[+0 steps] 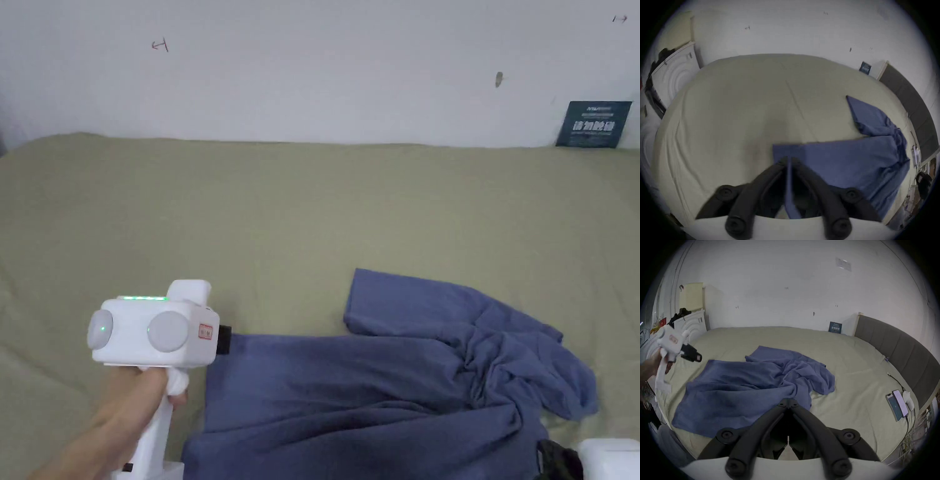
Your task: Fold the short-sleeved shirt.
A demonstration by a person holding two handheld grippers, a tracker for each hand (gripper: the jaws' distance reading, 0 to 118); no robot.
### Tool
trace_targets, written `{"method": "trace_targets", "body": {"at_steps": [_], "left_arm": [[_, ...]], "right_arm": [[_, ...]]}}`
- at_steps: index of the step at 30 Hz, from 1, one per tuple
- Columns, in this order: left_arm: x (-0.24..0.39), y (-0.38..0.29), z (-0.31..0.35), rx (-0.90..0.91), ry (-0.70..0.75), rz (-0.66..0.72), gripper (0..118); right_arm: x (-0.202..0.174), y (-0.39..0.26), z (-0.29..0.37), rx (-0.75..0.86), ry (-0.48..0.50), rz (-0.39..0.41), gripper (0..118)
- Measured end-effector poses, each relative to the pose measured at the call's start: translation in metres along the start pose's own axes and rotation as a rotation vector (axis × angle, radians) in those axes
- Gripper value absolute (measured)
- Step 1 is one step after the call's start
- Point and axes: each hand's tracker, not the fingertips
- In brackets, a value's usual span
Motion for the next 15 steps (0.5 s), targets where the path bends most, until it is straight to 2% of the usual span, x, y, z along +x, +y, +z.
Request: {"method": "trace_targets", "body": {"at_steps": [1,2,3,5,8,9,10,11,12,13,15], "left_arm": [[0.001,0.006,-0.012,-0.031,-0.009,0.001,49],[0.002,0.008,-0.021,-0.047,-0.001,0.009,94],[0.010,0.004,-0.020,-0.048,0.006,0.005,118],[0.022,0.004,-0.026,-0.058,0.083,-0.034,107],[0.020,-0.005,-0.030,-0.091,0.101,-0.051,107],[0.021,-0.004,-0.025,-0.091,0.109,-0.048,103],[0.022,-0.003,-0.018,-0.097,0.108,-0.047,92],[0.022,-0.002,-0.018,-0.094,0.089,-0.053,75],[0.025,-0.003,-0.011,-0.072,0.060,-0.072,41],[0.029,-0.005,-0.005,-0.059,0.062,-0.098,2],[0.030,-0.008,-0.006,-0.078,-0.031,-0.089,2]], "right_arm": [[0.003,-0.002,-0.004,-0.010,-0.008,0.000,0],[0.006,-0.003,-0.007,-0.021,-0.012,-0.003,0],[0.009,-0.005,-0.009,-0.027,-0.012,-0.005,0],[0.013,-0.010,-0.011,-0.039,-0.028,-0.001,0],[0.023,-0.013,-0.012,-0.055,-0.039,-0.015,0],[0.026,-0.013,-0.012,-0.060,-0.044,-0.021,0],[0.032,-0.012,-0.013,-0.067,-0.050,-0.031,0],[0.038,-0.010,-0.013,-0.064,-0.056,-0.048,0],[0.043,-0.008,-0.014,-0.060,-0.063,-0.063,0],[0.051,-0.004,-0.016,-0.059,-0.074,-0.072,0],[0.065,0.006,-0.026,-0.057,-0.098,-0.081,0]]}}
